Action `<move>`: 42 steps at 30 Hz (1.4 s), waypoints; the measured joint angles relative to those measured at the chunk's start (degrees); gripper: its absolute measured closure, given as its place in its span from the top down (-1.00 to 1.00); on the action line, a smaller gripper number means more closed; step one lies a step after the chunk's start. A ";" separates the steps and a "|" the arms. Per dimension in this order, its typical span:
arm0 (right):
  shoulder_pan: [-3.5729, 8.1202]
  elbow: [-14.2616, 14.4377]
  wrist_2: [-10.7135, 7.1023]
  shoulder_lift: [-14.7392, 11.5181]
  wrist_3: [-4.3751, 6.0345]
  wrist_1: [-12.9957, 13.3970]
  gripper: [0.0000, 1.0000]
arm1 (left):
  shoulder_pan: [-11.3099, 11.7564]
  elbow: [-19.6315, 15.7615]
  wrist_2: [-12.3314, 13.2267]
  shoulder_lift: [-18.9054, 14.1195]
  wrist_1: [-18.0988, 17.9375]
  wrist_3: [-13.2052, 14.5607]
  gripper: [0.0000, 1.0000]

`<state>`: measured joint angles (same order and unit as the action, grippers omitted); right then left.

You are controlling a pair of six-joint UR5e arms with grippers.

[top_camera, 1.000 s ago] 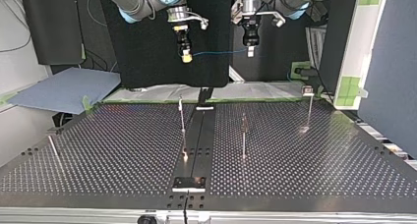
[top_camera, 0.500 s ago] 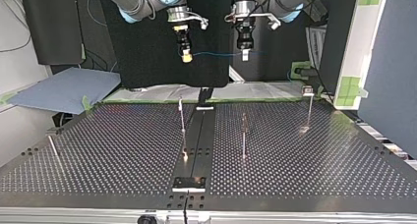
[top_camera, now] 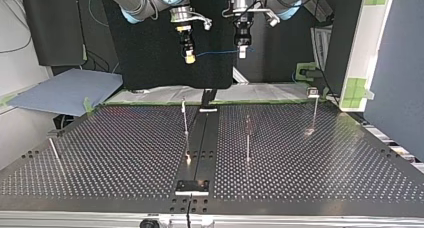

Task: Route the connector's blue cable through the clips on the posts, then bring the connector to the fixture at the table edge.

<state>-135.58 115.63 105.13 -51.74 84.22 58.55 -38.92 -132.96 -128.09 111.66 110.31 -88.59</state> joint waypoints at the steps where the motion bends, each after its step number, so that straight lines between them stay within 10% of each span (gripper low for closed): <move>1: 0.00 0.00 0.00 0.00 0.00 0.00 -1.00 | -0.01 0.00 0.00 -0.01 0.00 0.00 -1.00; 8: 1.23 -0.66 1.38 -0.39 0.23 -1.38 -1.00 | 1.12 1.08 -0.51 1.26 -0.83 -1.52 -1.00; 16: 1.87 -1.70 3.61 -4.38 3.87 -5.59 -1.00 | 2.42 2.61 -1.91 -0.53 0.59 -3.71 -1.00; 42: 4.85 -10.30 -5.02 -17.03 4.91 -15.36 -1.00 | 5.15 11.92 -9.38 -2.06 11.20 0.83 -1.00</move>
<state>-130.73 105.34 100.10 -68.76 89.13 43.18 -33.77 -121.04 -137.47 109.59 121.51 -87.76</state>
